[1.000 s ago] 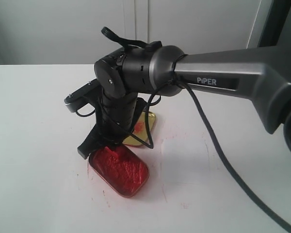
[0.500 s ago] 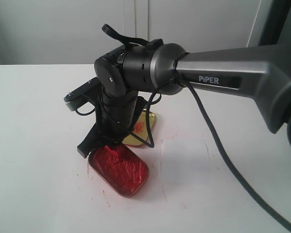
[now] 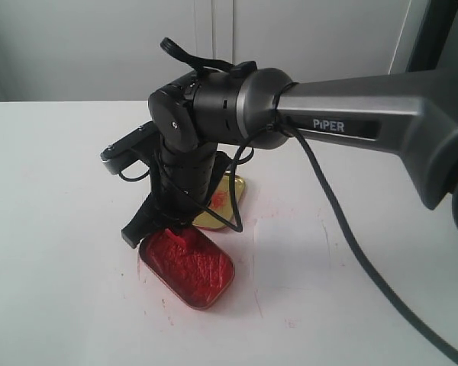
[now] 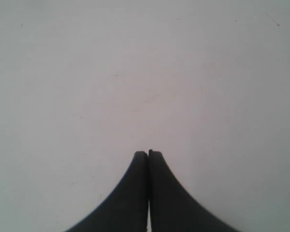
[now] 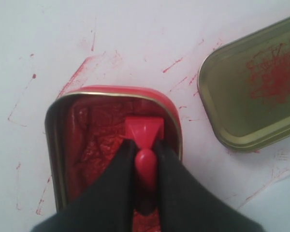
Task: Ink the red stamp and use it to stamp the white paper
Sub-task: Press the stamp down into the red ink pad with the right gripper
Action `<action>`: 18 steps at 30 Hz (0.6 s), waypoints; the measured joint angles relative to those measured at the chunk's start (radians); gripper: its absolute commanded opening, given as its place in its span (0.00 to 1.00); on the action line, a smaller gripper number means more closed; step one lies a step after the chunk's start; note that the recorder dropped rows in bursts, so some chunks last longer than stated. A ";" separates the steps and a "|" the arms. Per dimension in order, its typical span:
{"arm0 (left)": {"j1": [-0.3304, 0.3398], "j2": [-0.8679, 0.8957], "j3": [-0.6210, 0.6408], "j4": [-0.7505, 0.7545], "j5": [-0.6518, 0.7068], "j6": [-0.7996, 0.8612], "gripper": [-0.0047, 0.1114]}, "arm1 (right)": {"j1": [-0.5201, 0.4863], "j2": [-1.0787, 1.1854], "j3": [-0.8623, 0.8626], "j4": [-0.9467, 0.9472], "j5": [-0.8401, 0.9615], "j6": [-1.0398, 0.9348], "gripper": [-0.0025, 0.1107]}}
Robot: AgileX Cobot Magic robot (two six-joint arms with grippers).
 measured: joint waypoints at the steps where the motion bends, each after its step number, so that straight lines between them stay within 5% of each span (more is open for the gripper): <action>1: 0.000 0.000 0.000 0.000 0.000 0.000 0.04 | 0.000 0.000 0.000 0.000 0.000 0.000 0.02; 18: 0.000 0.000 0.000 0.000 0.000 0.000 0.04 | 0.000 -0.013 0.000 0.000 0.014 0.000 0.02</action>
